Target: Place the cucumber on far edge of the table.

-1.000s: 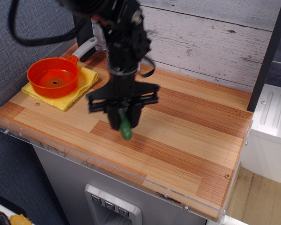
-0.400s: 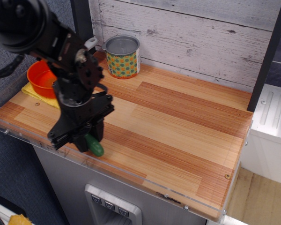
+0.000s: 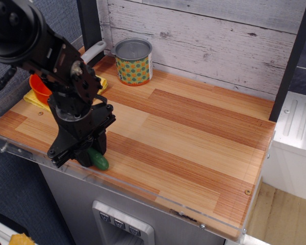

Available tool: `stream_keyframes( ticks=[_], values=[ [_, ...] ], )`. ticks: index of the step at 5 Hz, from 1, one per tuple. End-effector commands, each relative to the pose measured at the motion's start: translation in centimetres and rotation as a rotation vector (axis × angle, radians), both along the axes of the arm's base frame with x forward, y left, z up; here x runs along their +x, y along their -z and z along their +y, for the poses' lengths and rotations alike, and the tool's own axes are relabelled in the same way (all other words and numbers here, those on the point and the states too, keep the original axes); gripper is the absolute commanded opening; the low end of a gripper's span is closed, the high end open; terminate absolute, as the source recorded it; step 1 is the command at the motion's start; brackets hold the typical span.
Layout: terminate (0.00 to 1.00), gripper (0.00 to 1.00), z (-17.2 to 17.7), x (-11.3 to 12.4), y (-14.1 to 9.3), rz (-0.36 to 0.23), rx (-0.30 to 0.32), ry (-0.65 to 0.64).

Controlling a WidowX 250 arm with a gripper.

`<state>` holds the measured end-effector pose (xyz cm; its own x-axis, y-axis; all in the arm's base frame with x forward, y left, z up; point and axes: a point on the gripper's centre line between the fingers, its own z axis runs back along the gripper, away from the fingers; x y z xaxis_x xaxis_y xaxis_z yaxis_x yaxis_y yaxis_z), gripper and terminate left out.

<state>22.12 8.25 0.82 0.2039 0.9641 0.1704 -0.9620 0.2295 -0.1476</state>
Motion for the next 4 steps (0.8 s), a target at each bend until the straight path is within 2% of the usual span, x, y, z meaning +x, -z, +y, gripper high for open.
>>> stream_keyframes(
  ticks=[1,4],
  values=[
    [0.0,1.0,-0.9,0.6,0.0,-0.012,-0.062,0.06],
    [0.0,1.0,-1.1,1.7,-1.6,-0.012,-0.052,0.139]
  ],
)
